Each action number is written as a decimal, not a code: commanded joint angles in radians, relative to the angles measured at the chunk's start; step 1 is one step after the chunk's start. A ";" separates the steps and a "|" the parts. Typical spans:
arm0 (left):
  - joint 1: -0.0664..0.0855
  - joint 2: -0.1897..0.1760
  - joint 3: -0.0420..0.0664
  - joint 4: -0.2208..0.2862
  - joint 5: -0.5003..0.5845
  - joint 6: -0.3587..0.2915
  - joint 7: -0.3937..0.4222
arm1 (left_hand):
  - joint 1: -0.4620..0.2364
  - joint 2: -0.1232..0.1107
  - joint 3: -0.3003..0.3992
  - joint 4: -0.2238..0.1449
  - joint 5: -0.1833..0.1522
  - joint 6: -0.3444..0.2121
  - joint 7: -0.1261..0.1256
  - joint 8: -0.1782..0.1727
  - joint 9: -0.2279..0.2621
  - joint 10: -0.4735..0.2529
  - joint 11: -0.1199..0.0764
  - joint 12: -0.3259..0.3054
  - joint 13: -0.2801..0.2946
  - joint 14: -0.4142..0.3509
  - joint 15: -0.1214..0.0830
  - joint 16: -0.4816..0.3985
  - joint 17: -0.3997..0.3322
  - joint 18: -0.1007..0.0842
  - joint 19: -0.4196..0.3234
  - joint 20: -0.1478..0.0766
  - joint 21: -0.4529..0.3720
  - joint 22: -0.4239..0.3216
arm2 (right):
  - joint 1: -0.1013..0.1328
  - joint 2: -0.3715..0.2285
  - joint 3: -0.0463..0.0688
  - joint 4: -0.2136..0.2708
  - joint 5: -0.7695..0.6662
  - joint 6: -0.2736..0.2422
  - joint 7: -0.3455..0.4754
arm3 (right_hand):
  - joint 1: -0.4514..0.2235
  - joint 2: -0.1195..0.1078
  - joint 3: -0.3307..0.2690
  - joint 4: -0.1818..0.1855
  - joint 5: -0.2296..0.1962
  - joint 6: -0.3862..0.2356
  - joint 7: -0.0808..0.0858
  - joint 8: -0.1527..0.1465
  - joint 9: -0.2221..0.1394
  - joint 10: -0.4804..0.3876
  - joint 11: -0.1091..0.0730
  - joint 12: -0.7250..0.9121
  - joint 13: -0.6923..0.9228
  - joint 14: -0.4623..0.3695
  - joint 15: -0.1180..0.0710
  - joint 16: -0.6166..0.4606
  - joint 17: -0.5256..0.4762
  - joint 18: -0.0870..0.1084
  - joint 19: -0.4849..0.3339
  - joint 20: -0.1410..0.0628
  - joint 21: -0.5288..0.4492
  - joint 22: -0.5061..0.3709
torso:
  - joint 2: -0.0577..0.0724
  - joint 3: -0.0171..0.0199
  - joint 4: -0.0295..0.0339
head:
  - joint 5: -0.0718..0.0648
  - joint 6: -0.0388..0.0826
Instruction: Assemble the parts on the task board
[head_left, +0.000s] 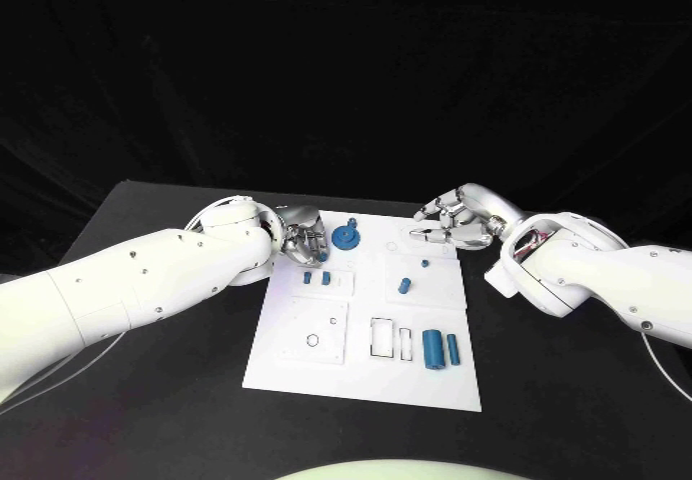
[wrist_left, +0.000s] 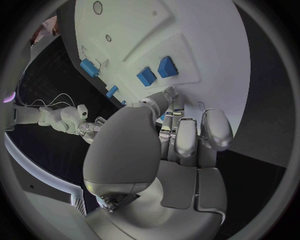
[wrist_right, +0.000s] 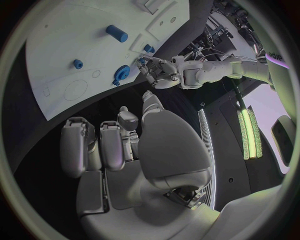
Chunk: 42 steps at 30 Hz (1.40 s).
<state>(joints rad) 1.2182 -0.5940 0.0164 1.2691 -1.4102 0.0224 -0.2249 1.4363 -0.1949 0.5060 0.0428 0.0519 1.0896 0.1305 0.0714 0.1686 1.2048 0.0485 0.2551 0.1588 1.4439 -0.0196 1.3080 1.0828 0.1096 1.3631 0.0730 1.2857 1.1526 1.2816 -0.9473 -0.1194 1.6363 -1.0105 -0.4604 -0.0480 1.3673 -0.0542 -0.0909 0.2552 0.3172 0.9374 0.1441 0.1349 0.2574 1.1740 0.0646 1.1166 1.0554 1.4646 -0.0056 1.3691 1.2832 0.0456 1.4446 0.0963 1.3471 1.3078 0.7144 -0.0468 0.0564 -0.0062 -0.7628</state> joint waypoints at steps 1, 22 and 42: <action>0.000 0.001 0.000 0.001 0.004 0.009 -0.003 | -0.006 -0.001 0.003 -0.006 -0.001 -0.010 -0.001 -0.007 -0.002 0.003 0.007 -0.007 0.001 -0.003 0.001 -0.003 -0.002 -0.014 -0.004 0.001 -0.006 -0.001 | -0.001 0.000 0.000 0.000 -0.009 0.000 0.007 | 0.001 0.011 -0.004 0.000 0.005 0.009 -0.001 0.005 0.001 -0.006 -0.004 -0.003 -0.001 0.038 -0.009 -0.003 -0.001 0.011 -0.008 -0.002 -0.003 0.120 | 0.000 0.0003 0.0001 | 0.000 0.000; 0.004 -0.052 0.007 0.026 0.021 -0.082 0.013 | -0.006 -0.006 0.017 -0.019 -0.001 -0.073 -0.006 -0.011 -0.026 0.014 -0.005 -0.017 0.009 -0.004 -0.008 -0.002 -0.008 -0.013 -0.004 -0.006 -0.007 -0.002 | -0.001 -0.003 0.000 -0.017 -0.027 0.027 -0.014 | 0.044 0.021 0.000 -0.014 0.001 0.005 0.001 0.007 0.001 -0.167 -0.006 -0.304 -0.303 0.026 -0.010 -0.060 -0.059 0.024 -0.038 -0.004 -0.075 0.081 | -0.002 0.0005 -0.0001 | -0.006 0.007; 0.009 -0.242 0.016 0.188 0.781 -0.352 0.256 | -0.025 0.021 0.005 -0.023 -0.001 0.024 -0.003 0.029 -0.025 -0.003 0.003 0.046 0.062 -0.127 -0.001 -0.185 -0.284 0.050 -0.179 -0.003 -0.264 -0.313 | -0.009 -0.013 0.000 -0.009 -0.470 0.201 -0.209 | 0.199 0.007 0.153 -0.038 -0.103 0.097 -0.014 -0.017 -0.026 -0.131 -0.011 -0.710 -0.630 0.034 -0.016 -0.088 -0.086 0.015 -0.006 -0.012 -0.044 0.110 | 0.000 -0.0008 0.0002 | -0.061 0.022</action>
<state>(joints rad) 1.2264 -0.8270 0.0315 1.4381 -0.9952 -0.2359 -0.0982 1.4137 -0.1830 0.5143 0.0205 0.0519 1.1118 0.1234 0.1002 0.1445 1.2072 0.0517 0.2986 0.2187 1.3246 -0.0214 1.1340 0.8144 0.1479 1.1939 0.0694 1.0363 0.8566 1.2756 -0.9602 -0.1190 1.6242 -1.2670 -0.3649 -0.1481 1.5666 -0.0404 0.0534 0.2137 0.2179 1.0306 0.1309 0.1216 0.2335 1.0377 0.0530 0.4350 0.4475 1.4665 -0.0218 1.2778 1.1947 0.0613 1.4310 0.0858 1.2992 1.3073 0.7143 -0.0471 0.0550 -0.0481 -0.7420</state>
